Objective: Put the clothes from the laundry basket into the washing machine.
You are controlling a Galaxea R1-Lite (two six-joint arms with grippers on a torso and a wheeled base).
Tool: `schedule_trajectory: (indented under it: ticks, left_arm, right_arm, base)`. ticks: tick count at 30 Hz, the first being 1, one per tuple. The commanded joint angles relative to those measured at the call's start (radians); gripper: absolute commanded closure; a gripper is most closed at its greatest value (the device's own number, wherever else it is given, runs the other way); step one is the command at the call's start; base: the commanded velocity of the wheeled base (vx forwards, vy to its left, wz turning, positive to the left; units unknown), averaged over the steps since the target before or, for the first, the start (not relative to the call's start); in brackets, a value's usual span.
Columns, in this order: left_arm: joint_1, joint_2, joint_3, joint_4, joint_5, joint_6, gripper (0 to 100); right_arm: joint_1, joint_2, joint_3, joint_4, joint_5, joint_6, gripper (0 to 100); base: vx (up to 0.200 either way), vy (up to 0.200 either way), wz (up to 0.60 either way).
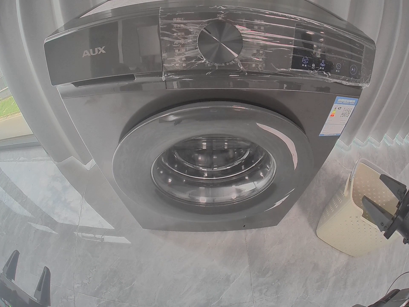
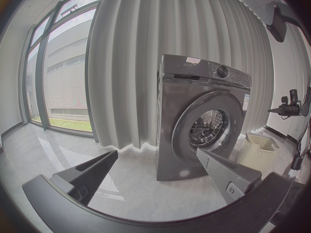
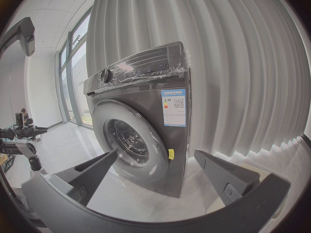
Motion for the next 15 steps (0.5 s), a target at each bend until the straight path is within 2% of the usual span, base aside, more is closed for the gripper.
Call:
schedule_trajectory:
  ticks: [1,4,8,9,11,12,13,14,15]
  left_arm:
    - [0.0,-0.016,0.016,0.0,0.0,-0.001,0]
    - [0.0,-0.016,0.016,0.0,0.0,-0.003,0]
    - [0.0,-0.016,0.016,0.0,0.0,-0.003,0]
    - [0.0,-0.016,0.016,0.0,0.0,-0.003,0]
    - [0.0,-0.016,0.016,0.0,0.0,-0.005,0]
    - [0.0,-0.016,0.016,0.0,0.0,-0.005,0]
    - [0.0,-0.016,0.016,0.0,0.0,-0.005,0]
    - [0.0,-0.016,0.016,0.0,0.0,-0.005,0]
    - [0.0,-0.016,0.016,0.0,0.0,-0.005,0]
  right_arm:
    - [-0.053,-0.294,0.006,0.19,0.006,0.0,0]
    - [-0.048,-0.435,0.006,0.299,0.017,0.006,0]
    - [-0.027,-0.613,0.019,0.432,0.089,0.04,0]
    - [-0.027,-0.619,0.02,0.438,0.093,0.041,0]
    - [-0.025,-0.747,0.038,0.569,0.15,0.066,0]
    - [-0.025,-0.796,0.037,0.624,0.164,0.072,0]
    - [-0.025,-0.796,0.037,0.624,0.164,0.072,0]
    - [-0.022,-0.875,0.028,0.725,0.181,0.084,0]
    - [-0.022,-0.88,0.026,0.733,0.181,0.084,0]
  base:
    - [0.0,0.0,0.0]
    - [0.0,0.0,0.0]
    - [0.0,0.0,0.0]
    - [0.0,0.0,0.0]
    - [0.0,0.0,0.0]
    - [0.0,0.0,0.0]
    - [0.0,0.0,0.0]
    - [0.0,0.0,0.0]
    - [0.0,0.0,0.0]
